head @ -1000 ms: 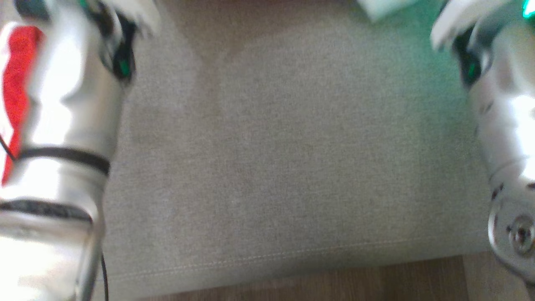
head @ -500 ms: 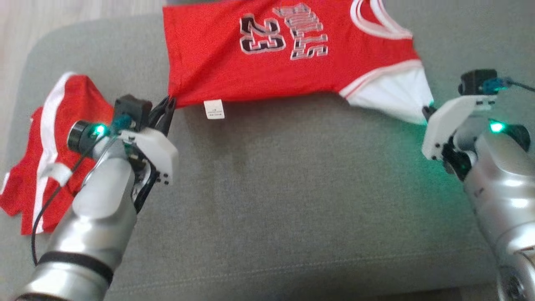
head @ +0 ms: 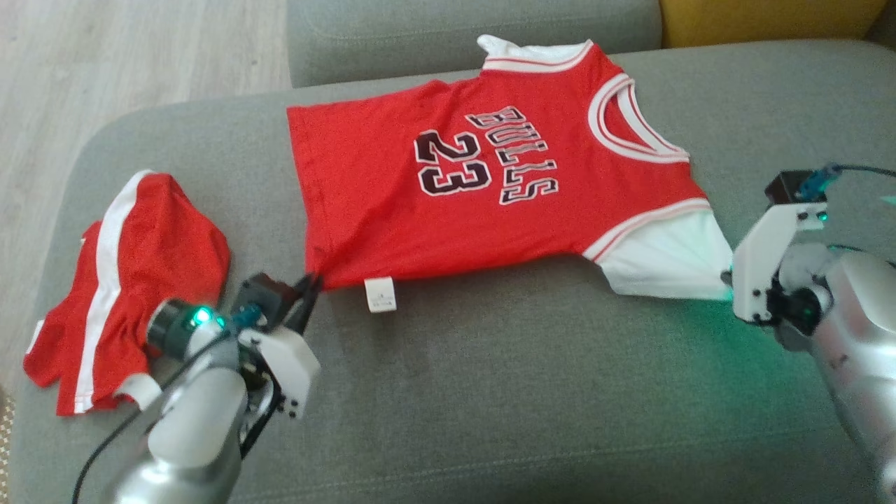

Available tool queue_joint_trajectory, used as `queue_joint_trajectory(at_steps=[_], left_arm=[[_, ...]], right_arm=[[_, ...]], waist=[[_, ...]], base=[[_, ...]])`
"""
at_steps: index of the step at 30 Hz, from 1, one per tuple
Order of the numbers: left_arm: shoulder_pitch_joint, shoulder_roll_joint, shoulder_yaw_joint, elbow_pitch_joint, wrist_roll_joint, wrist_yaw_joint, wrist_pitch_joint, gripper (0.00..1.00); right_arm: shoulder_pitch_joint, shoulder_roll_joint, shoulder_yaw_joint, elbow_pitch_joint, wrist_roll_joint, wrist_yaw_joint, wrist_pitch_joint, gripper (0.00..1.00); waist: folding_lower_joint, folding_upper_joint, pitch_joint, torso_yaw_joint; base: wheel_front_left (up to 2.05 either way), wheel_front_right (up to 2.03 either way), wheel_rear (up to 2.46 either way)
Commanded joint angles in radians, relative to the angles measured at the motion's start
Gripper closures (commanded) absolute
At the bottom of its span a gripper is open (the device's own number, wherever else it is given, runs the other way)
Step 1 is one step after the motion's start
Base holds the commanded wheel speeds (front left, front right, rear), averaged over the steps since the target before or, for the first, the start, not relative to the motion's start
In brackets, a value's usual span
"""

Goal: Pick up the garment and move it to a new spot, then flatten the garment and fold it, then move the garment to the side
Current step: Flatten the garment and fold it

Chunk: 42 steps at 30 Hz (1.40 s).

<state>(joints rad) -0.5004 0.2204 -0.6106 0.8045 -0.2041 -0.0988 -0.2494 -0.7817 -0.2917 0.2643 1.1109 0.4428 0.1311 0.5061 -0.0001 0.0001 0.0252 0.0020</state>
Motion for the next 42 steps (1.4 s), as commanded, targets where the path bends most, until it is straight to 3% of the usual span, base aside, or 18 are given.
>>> queue_joint_trajectory(at_steps=[1, 11, 18, 29, 36, 42], left_arm=[[-0.024, 0.04, 0.015, -0.024, 0.009, -0.004, -0.012, 1.0], [0.068, 0.044, -0.057, -0.022, 0.01, -0.017, 0.028, 1.0], [0.13, 0.067, -0.093, -0.059, -0.02, -0.026, 0.092, 1.0], [0.253, 0.15, -0.122, -0.244, -0.096, -0.03, 0.23, 1.0], [0.336, 0.213, -0.144, -0.386, -0.163, -0.031, 0.308, 1.0], [0.327, 0.239, -0.131, -0.494, -0.186, -0.022, 0.336, 1.0]], right_arm=[[0.02, -0.047, 0.043, -0.082, 0.048, 0.0, 0.066, 1.0], [0.198, -0.221, 0.085, -0.341, 0.235, 0.0, 0.402, 1.0], [0.29, -0.279, 0.035, -0.483, 0.252, 0.0, 0.505, 1.0], [0.469, -0.275, -0.123, -0.679, 0.197, 0.0, 0.695, 1.0], [0.594, -0.242, -0.217, -0.854, 0.154, 0.0, 0.851, 1.0], [0.619, -0.183, -0.296, -0.991, 0.11, 0.0, 0.878, 1.0]], waist=[[0.0001, -0.0001, -0.014, 0.006], [0.0001, -0.0001, -0.065, 0.019], [0.0001, -0.0001, -0.086, 0.024], [0.0001, -0.0001, -0.118, 0.051], [0.0001, -0.0001, -0.121, 0.059], [0.0001, -0.0001, -0.103, 0.063]], base=[[0.0, 0.0, 0.0], [0.0, 0.0, 0.0], [0.0, 0.0, 0.0], [0.0, 0.0, 0.0], [0.0, 0.0, 0.0], [0.0, 0.0, 0.0]])
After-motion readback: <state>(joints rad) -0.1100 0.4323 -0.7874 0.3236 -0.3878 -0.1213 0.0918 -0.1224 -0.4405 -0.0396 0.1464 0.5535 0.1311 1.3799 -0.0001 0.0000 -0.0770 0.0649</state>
